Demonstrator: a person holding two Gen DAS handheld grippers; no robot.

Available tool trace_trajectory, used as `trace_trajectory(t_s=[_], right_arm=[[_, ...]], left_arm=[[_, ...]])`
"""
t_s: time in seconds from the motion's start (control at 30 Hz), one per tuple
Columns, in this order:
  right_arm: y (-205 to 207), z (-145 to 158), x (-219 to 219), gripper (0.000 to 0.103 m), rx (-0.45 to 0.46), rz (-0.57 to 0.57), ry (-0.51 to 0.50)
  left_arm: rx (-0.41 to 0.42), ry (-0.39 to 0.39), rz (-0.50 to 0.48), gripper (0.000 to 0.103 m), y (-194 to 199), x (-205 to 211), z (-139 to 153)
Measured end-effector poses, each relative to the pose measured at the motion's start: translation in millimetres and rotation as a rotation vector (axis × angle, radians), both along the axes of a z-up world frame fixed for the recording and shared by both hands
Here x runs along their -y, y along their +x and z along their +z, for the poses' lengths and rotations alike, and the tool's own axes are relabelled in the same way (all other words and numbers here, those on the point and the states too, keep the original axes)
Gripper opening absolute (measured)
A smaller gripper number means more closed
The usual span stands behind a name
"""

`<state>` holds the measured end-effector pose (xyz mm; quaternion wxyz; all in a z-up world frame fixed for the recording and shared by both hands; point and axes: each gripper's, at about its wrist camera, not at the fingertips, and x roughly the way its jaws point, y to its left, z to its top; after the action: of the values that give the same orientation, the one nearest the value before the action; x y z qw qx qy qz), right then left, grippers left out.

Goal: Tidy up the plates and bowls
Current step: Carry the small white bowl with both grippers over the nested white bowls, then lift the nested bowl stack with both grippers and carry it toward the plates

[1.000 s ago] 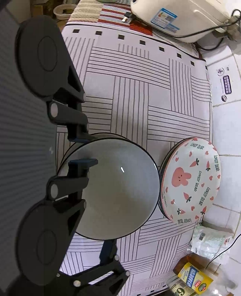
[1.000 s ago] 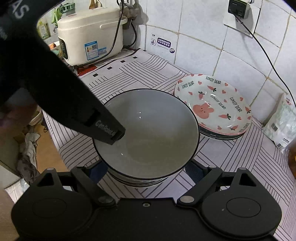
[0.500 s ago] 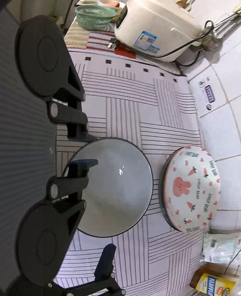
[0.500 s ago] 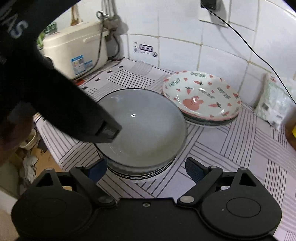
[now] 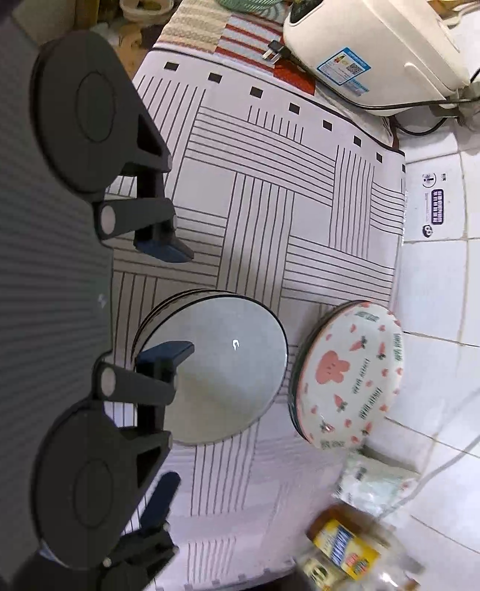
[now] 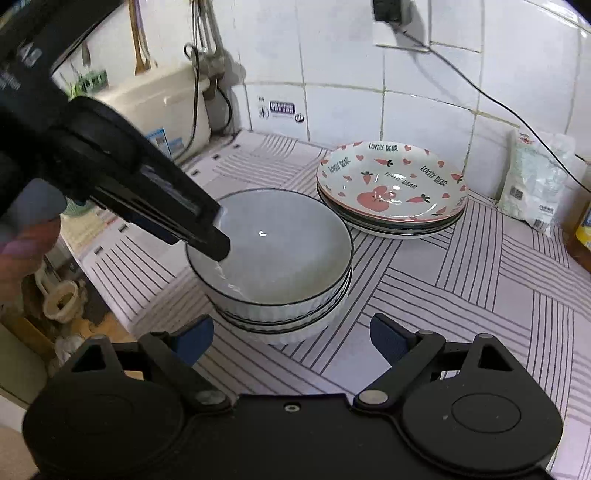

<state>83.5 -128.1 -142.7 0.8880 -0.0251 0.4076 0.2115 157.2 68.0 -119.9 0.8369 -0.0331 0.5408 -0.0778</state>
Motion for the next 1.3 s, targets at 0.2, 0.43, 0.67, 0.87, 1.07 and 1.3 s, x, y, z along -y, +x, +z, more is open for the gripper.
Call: trace_trajectory(t_s=[0.2, 0.43, 0.67, 0.87, 1.07, 1.3], right_arm=[[-26, 4, 2, 0.094, 0.066, 0.009, 0.013], [-40, -13, -3, 0.095, 0.126, 0.003, 0.013], [-35, -30, -9, 0.096, 0.121, 0.012, 0.000], [-12, -62, -14, 0.098, 0.062, -0.006, 0.014], [-2, -72, -11, 0.099, 0.099, -0.014, 0.046], [13, -69, -23, 0.100, 0.146, 0.036, 0.000]], left_arm=[[0.016, -0.156, 0.055, 0.053, -11, -27, 4], [0.009, -0.219, 0.091, 0.062, -21, -47, -20], [0.024, -0.315, 0.091, 0.067, -17, -52, -24], [-0.029, -0.243, 0.032, 0.072, 12, -34, -40], [-0.024, -0.190, -0.010, 0.070, 17, -28, -47], [-0.028, -0.232, -0.011, 0.067, 21, -27, -47]])
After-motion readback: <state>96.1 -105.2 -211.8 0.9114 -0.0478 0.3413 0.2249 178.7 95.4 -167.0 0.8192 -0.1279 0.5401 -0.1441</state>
